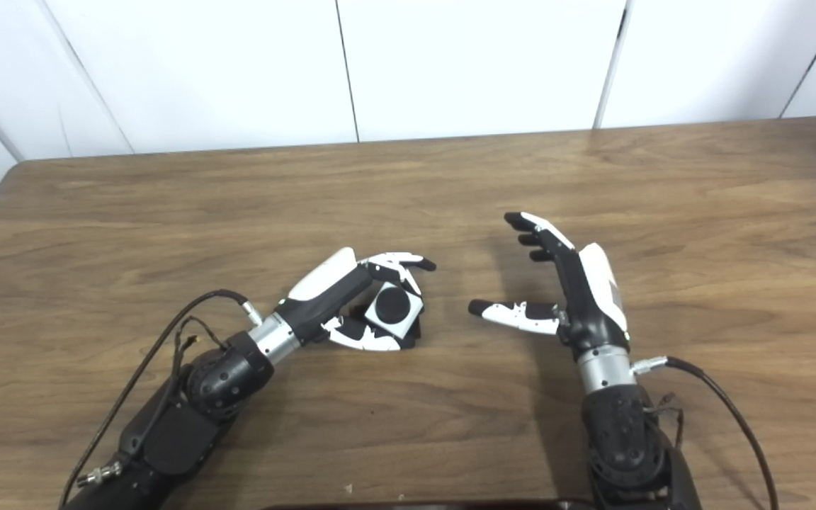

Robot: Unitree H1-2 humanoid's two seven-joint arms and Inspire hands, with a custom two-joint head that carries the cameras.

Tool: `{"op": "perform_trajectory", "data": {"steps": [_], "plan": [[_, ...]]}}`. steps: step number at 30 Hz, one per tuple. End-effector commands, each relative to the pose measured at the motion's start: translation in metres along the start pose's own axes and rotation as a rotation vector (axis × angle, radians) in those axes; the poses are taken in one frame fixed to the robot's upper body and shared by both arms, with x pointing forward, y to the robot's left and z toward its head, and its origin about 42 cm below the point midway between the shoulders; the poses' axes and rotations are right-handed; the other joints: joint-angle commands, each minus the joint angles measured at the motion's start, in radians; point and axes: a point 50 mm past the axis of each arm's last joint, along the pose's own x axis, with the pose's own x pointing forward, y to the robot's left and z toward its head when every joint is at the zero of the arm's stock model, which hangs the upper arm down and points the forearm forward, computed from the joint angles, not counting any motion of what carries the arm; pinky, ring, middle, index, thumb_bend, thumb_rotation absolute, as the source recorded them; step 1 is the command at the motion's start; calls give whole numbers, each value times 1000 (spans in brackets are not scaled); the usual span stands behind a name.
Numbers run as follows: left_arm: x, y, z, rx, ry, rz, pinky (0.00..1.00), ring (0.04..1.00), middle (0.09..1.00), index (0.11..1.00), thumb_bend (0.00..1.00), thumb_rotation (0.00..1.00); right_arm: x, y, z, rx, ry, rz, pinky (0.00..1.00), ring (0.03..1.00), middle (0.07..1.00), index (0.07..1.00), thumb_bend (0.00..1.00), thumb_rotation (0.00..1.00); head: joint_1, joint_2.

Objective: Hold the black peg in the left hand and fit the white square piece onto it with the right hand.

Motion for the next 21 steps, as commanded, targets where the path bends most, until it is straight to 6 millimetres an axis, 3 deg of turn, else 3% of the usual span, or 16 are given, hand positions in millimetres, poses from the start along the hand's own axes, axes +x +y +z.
{"op": "perform_trajectory", "data": {"steps": [1,3,9,13,17,21], "plan": [[-34,-26,-35,17,205,-160,749,871,847,547,660,131,6,-4,16,14,-60,-33,748,801,822,802,768,176,3,2],[-33,-27,-36,17,209,-163,743,869,848,635,845,203,5,-4,17,8,-57,-28,744,800,822,802,768,188,3,2],[-37,-25,-32,-16,218,-133,728,856,865,826,944,225,5,-1,15,37,-61,-24,747,800,815,792,773,165,2,1],[-42,-24,-24,-43,216,-72,729,864,872,895,925,307,4,1,15,55,-62,-21,741,798,815,788,774,165,3,2],[-50,-27,-17,-91,211,-11,722,860,875,878,870,384,4,3,14,49,-67,-17,732,794,819,788,768,170,5,1],[-63,-33,-10,-163,218,72,725,849,869,845,790,370,3,4,13,53,-71,-17,741,793,816,789,764,174,3,-3]]}}
